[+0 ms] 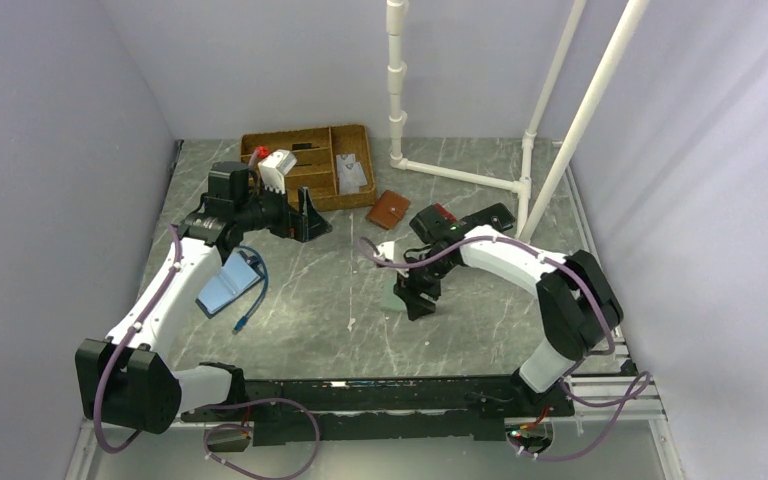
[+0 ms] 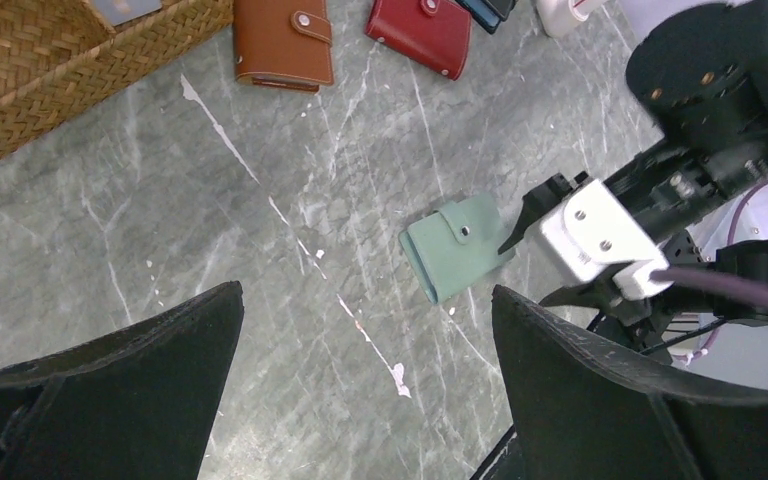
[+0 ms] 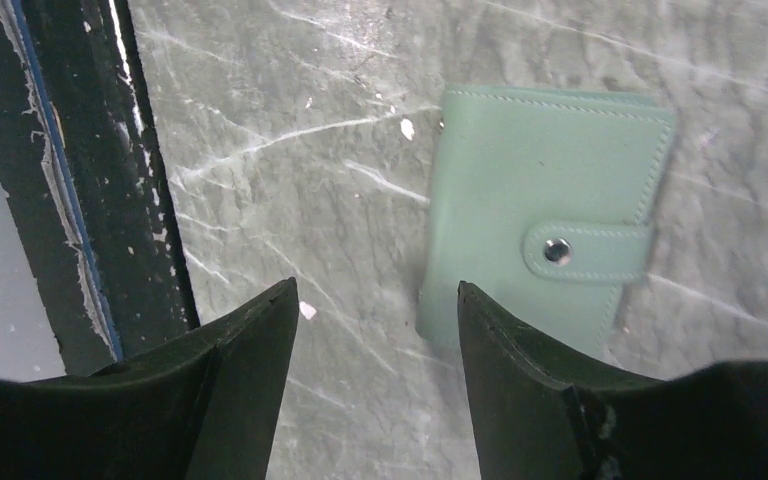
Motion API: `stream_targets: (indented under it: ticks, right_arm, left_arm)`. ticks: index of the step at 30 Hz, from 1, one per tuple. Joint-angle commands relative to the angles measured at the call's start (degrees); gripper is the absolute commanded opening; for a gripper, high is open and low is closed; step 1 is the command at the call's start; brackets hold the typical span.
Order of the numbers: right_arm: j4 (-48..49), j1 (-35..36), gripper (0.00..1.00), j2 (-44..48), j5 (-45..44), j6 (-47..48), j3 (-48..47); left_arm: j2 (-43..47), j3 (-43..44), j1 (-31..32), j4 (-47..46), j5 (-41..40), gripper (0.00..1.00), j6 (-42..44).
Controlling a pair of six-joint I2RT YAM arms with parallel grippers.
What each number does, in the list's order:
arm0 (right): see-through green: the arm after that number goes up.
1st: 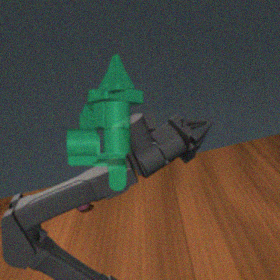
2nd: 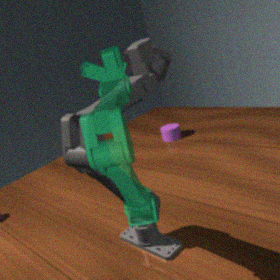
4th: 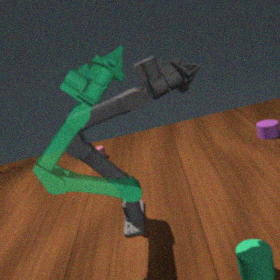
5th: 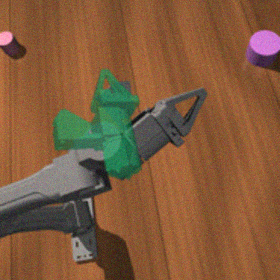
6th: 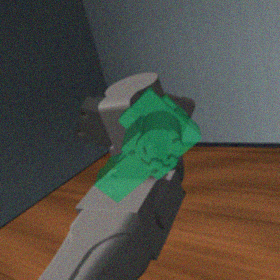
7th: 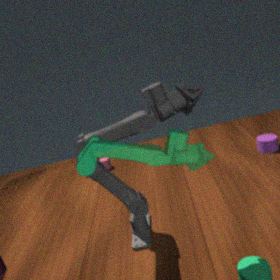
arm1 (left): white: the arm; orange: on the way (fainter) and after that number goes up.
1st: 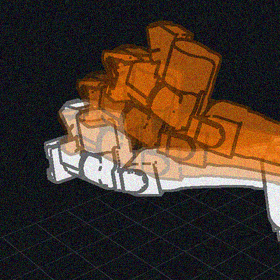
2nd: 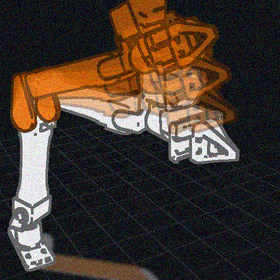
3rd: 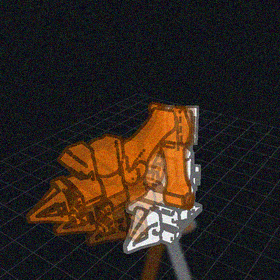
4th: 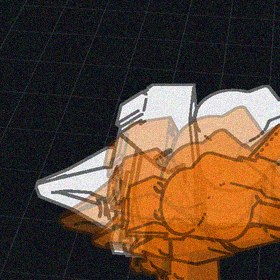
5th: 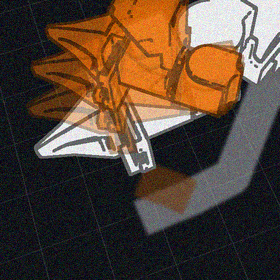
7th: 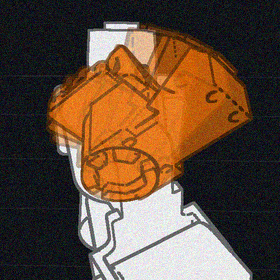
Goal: Take the credit cards out of the card holder
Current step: Move the card holder to the center of the board.
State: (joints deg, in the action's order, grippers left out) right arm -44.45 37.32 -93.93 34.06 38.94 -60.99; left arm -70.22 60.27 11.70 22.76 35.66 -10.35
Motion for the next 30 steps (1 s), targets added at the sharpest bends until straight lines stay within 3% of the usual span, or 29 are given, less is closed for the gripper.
stream_targets:
  ticks: [1, 5, 10, 14, 20, 25, 30]
  right_arm:
    - [-2.6, -3.8, 0.62, 4.6, 5.4, 3.6, -2.3]
    - [0.9, -6.1, 0.63, 6.3, 4.1, 1.2, -1.0]
    - [6.9, -7.4, 0.63, 6.7, 1.5, -3.7, 0.9]
    - [11.5, -7.4, 0.63, 5.2, -1.3, -8.4, 1.7]
    - [13.4, -7.4, 0.6, 1.4, -6.8, -12.0, 1.5]
    - [12.2, -8.4, 0.52, 0.4, -6.4, -12.1, 1.3]
    - [10.6, -10.1, 0.43, -1.6, -4.9, -12.2, 0.7]
  left_arm:
    - [0.2, -0.5, -0.3, -3.1, 3.1, 1.0, -1.1]
    - [0.1, -1.5, -0.6, -5.4, 6.0, 1.0, -6.3]
    - [2.3, -11.2, -0.2, -15.7, 8.4, 0.98, -25.0]
    - [6.4, -20.0, 4.9, -19.0, 0.2, 0.96, -36.0]
    - [9.8, -31.1, 18.5, -29.2, -15.9, 0.92, -51.4]
    - [2.3, -31.9, 26.4, -32.8, -23.1, 0.85, -57.9]
    - [-7.0, -28.9, 29.6, -35.9, -22.8, 0.72, -61.6]
